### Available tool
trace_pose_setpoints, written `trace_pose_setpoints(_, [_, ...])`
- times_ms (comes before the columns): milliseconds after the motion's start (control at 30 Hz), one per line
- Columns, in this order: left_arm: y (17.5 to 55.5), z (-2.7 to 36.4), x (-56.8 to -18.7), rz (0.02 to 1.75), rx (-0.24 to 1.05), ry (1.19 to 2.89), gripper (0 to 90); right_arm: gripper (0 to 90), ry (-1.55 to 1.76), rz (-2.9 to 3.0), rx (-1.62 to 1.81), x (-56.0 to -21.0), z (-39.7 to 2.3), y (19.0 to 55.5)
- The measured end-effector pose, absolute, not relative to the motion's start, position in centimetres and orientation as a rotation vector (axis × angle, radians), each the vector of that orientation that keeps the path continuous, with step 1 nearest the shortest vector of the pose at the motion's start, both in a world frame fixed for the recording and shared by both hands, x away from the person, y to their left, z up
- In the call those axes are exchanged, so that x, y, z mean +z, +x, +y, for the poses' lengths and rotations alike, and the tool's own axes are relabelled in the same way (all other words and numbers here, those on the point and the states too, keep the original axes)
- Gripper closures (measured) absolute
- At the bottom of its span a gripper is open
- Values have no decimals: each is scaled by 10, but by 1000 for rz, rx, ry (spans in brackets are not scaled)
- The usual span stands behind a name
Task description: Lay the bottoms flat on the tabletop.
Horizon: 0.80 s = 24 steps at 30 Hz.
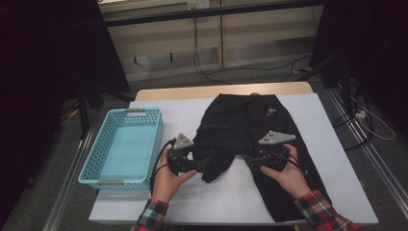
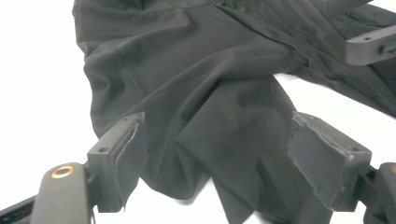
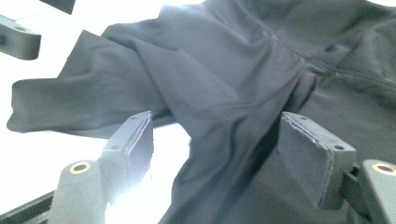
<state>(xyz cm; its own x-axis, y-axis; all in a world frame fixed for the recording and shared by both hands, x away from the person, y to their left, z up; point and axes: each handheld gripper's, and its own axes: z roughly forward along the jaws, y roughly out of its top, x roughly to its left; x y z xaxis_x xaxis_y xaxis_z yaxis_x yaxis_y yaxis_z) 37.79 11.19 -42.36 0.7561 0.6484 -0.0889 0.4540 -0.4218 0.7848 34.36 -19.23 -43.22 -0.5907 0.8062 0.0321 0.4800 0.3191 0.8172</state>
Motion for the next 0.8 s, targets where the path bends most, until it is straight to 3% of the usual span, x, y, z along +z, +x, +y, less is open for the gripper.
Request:
trace_pose_setpoints(167, [376,112,-423,799,253,2097,348,291,1098,2236,1189,-430,-184,334])
trace_pose_setpoints(233, [376,112,-424,800,261,2102,350,298,1089,2249,1194,-430,-180,331])
trace_pose_setpoints(467, [376,118,-424,830,295,2103,237,339,1008,2327,1228,-434,-157,329])
trace_pose_setpoints(733, [374,129,-424,886,319,2090,192,364,942,2415,1289,-439,-122,327])
trace_pose_setpoints(800, [373,131,-424,893,320,2084,188,405,915,2430,1297,-440,-113,328])
